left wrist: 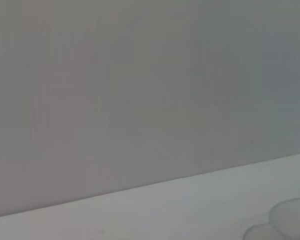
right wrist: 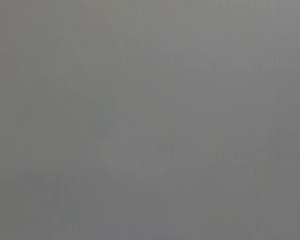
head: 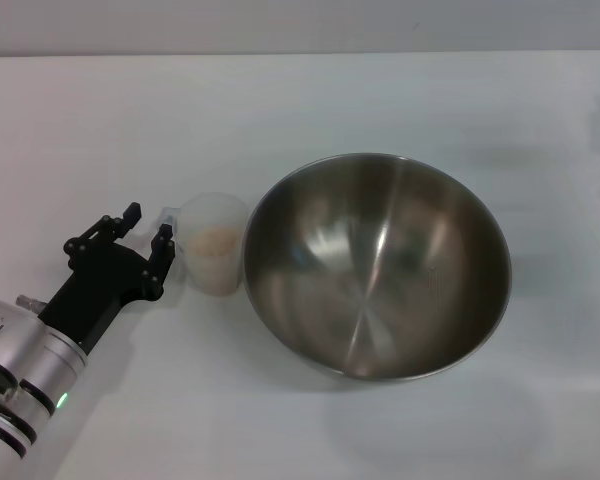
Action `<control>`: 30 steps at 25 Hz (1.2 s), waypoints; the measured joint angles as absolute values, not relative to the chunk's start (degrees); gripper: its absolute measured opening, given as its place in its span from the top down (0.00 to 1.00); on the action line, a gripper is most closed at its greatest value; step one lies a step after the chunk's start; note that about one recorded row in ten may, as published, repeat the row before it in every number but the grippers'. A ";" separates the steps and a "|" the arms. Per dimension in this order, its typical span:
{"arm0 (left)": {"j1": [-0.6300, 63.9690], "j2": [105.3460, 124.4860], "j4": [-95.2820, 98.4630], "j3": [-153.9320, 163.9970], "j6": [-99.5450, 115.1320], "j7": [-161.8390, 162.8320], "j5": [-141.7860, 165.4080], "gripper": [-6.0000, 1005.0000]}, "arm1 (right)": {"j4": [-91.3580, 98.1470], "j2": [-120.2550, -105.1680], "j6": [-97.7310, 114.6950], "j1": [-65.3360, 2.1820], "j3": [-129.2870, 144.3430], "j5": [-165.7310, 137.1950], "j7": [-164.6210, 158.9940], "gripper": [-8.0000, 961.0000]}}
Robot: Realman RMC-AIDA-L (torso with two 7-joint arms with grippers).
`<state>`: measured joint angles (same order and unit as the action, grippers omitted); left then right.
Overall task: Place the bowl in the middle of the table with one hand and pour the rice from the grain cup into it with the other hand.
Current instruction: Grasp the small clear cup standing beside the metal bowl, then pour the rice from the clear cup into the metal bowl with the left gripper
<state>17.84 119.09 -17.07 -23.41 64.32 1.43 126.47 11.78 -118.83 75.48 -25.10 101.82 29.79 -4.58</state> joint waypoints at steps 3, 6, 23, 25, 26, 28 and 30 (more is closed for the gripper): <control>17.86 119.03 -17.48 -23.30 64.39 2.42 126.53 0.51 | 11.78 -118.83 75.29 -25.23 101.78 29.79 -4.62 0.55; 17.88 118.98 -17.66 -23.29 64.38 2.72 126.54 0.64 | 11.78 -118.83 75.27 -25.23 101.77 29.79 -4.62 0.55; 18.68 119.13 -19.72 -27.01 73.15 -5.68 126.14 0.97 | 11.82 -118.83 75.21 -25.40 101.74 29.79 -4.48 0.55; 19.35 119.15 -20.01 -26.96 78.35 -14.11 126.38 0.97 | 11.93 -118.83 75.26 -25.49 101.21 29.79 -4.42 0.55; 19.35 119.15 -20.01 -26.96 78.35 -14.11 126.38 0.97 | 11.93 -118.83 75.26 -25.49 101.21 29.79 -4.42 0.55; 20.07 119.16 -20.16 -26.35 81.85 -20.99 126.51 0.97 | 11.93 -118.80 75.25 -25.61 101.07 29.79 -4.39 0.55; 20.90 119.17 -20.19 -24.93 84.41 -27.81 126.60 0.97 | 11.87 -118.77 75.23 -25.70 101.06 29.79 -4.37 0.55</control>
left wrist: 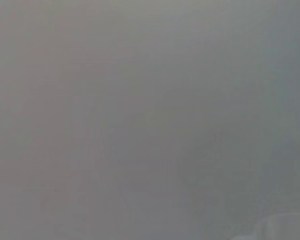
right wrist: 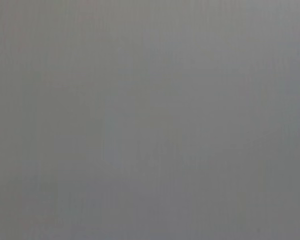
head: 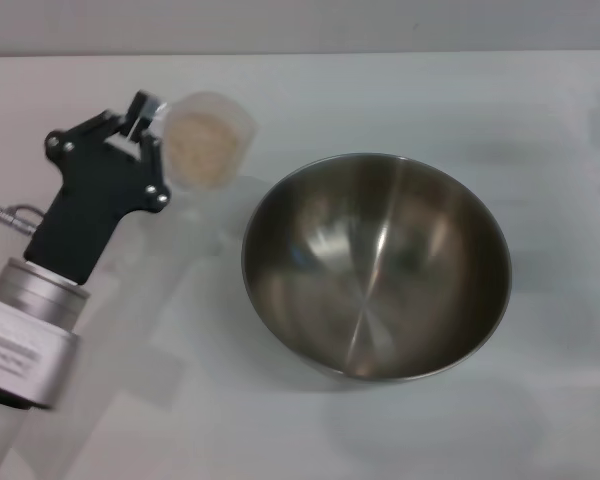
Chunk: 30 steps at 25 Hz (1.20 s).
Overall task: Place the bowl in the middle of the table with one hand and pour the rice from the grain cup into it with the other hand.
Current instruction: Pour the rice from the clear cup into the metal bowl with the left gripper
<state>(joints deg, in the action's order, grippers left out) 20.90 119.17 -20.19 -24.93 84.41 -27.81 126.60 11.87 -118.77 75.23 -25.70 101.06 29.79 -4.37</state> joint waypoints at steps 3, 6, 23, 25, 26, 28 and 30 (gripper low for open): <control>22.98 119.17 -20.22 -20.66 87.00 -42.27 126.64 0.97 | 11.85 -118.69 75.23 -25.73 101.06 29.79 -4.29 0.54; 24.46 119.18 -20.23 -17.52 87.07 -51.27 126.67 0.97 | 11.82 -118.66 75.23 -25.75 101.05 29.79 -4.22 0.54; 26.84 119.18 -20.83 -10.29 83.10 -93.41 131.85 0.97 | 11.78 -118.65 75.23 -25.86 101.06 29.79 -2.72 0.54; 26.76 119.18 -20.83 -10.21 82.71 -97.64 132.31 0.97 | 11.78 -118.65 75.23 -25.91 101.06 29.79 -2.72 0.54; 26.74 119.18 -20.83 -10.20 82.64 -99.55 132.48 0.97 | 11.78 -118.65 75.23 -25.97 101.06 29.79 -2.72 0.54; 26.72 119.18 -20.83 -10.20 82.61 -101.02 132.54 0.97 | 11.76 -118.65 75.23 -26.08 101.06 29.79 -2.72 0.54; 26.64 119.18 -20.83 -10.20 82.59 -106.47 133.17 0.96 | 11.70 -118.64 75.24 -26.22 101.06 29.79 -2.72 0.54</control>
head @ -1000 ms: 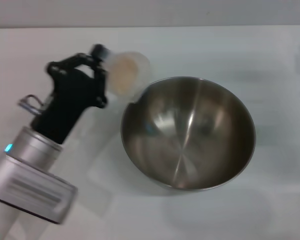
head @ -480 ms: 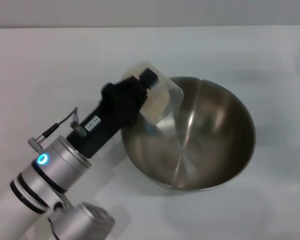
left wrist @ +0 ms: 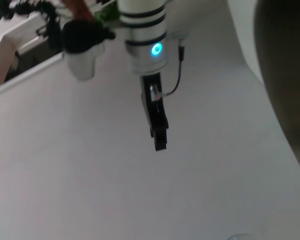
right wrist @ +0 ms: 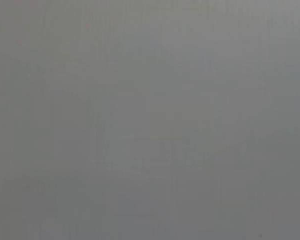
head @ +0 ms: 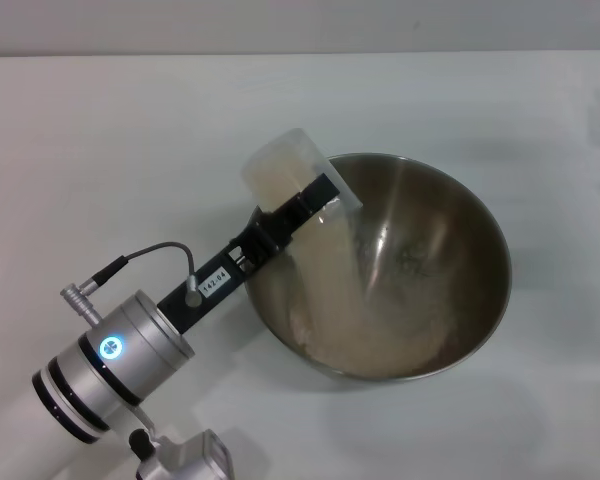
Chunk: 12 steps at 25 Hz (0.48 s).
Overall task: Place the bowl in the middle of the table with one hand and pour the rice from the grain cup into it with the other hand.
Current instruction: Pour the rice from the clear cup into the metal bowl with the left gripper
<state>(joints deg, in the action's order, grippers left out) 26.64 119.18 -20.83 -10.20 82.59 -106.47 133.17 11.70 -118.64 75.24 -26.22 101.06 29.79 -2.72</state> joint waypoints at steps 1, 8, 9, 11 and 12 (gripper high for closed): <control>26.64 119.18 -20.84 -10.24 82.58 -107.91 133.61 0.96 | 11.69 -118.62 75.24 -26.29 101.06 29.79 -2.72 0.54; 26.73 119.18 -21.06 -10.49 82.59 -116.44 136.20 0.96 | 11.65 -118.50 74.32 -26.61 100.10 29.79 -2.72 0.54; 26.86 119.18 -21.09 -10.51 82.59 -117.53 136.37 0.96 | 11.67 -118.49 74.25 -26.64 99.64 29.70 -2.72 0.54; 26.90 119.18 -21.09 -10.52 82.59 -117.67 136.38 0.96 | 11.71 -118.48 74.24 -26.64 99.41 29.63 -2.72 0.54; 26.95 119.18 -21.09 -10.53 82.59 -117.77 136.40 0.96 | 11.79 -118.48 74.24 -26.64 99.21 29.52 -2.72 0.54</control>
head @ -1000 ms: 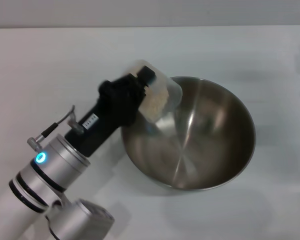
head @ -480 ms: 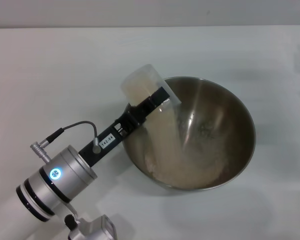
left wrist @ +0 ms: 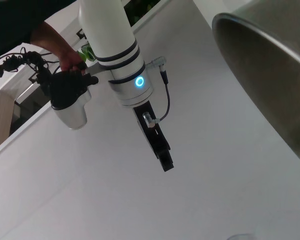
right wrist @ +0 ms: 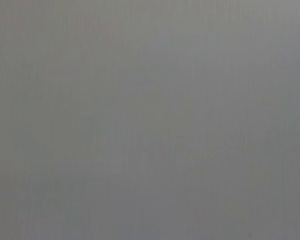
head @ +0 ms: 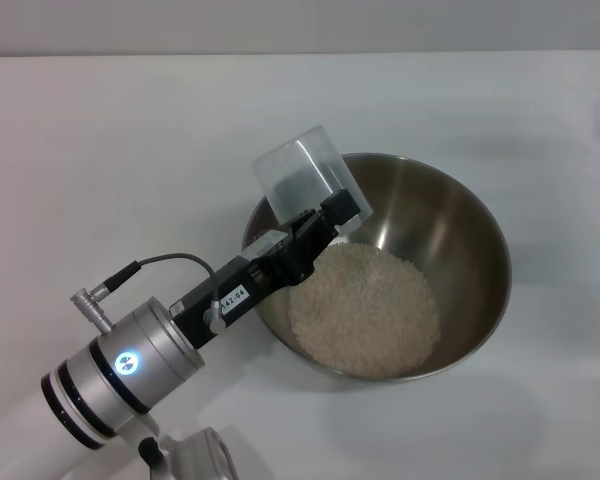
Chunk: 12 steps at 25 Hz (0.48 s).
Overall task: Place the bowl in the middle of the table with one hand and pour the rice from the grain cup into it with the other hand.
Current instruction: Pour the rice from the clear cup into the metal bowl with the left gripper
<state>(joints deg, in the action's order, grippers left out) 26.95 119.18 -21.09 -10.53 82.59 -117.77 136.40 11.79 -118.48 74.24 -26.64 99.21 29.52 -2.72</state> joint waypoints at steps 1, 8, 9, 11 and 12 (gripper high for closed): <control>26.95 119.18 -21.09 -10.53 82.59 -117.77 136.40 0.96 | 11.79 -118.48 74.24 -26.64 99.21 29.52 -2.72 0.54; 26.87 119.16 -21.37 -11.21 82.62 -114.42 135.94 0.96 | 11.94 -118.47 74.19 -26.65 99.12 29.34 -2.72 0.54; 26.53 119.08 -21.80 -12.10 82.96 -109.10 135.87 0.96 | 11.95 -118.48 74.18 -26.73 99.12 29.33 -2.72 0.54; 26.11 118.99 -22.35 -13.17 83.39 -102.77 135.84 0.96 | 11.81 -118.57 74.18 -26.97 99.12 29.32 -2.72 0.53; 25.72 118.92 -22.87 -14.25 83.64 -97.37 135.81 0.96 | 11.77 -118.61 74.17 -27.06 99.12 29.31 -2.72 0.53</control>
<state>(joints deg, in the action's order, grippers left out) 25.72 118.92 -22.87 -14.25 83.64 -97.37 135.81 11.77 -118.61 74.17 -27.06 99.12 29.31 -2.72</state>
